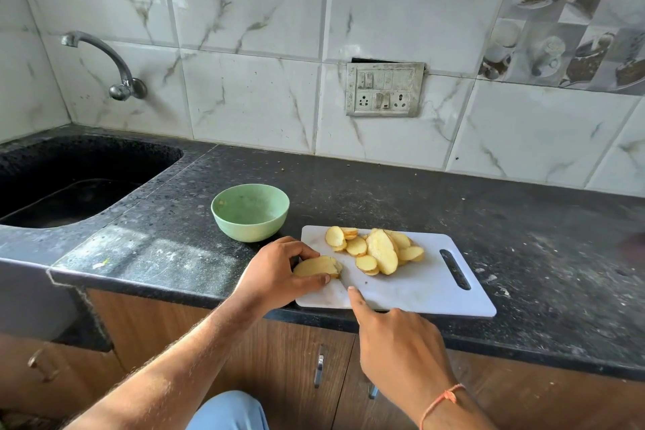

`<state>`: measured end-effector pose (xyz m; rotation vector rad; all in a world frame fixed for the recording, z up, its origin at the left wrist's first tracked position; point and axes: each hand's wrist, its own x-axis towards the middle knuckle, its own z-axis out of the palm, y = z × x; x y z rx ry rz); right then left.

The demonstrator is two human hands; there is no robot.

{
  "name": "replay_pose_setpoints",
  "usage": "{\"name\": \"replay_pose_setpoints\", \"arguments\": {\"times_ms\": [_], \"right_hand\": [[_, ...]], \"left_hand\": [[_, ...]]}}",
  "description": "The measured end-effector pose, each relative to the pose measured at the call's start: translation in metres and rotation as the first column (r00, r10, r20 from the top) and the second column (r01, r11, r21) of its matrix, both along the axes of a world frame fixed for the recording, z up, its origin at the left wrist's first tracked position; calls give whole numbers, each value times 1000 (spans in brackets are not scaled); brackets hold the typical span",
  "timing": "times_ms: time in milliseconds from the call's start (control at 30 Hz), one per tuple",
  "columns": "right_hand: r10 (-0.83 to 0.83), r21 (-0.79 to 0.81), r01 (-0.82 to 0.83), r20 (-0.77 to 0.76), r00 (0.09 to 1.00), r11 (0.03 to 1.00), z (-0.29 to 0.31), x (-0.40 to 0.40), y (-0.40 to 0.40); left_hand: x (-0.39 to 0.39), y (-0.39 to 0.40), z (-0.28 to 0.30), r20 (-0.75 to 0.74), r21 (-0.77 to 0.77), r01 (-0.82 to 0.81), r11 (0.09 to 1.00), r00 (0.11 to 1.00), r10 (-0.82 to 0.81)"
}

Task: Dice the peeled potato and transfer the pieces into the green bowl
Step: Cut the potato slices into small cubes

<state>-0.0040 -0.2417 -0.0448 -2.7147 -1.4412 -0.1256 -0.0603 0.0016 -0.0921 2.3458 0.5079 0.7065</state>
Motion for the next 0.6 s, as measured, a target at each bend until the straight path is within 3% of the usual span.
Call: {"name": "replay_pose_setpoints", "arguments": {"times_ms": [600], "right_hand": [[-63, -33, 63, 15, 998, 997, -4, 0, -15]], "left_hand": [[-1, 2, 0, 0, -7, 15, 1000, 1000, -15]]}}
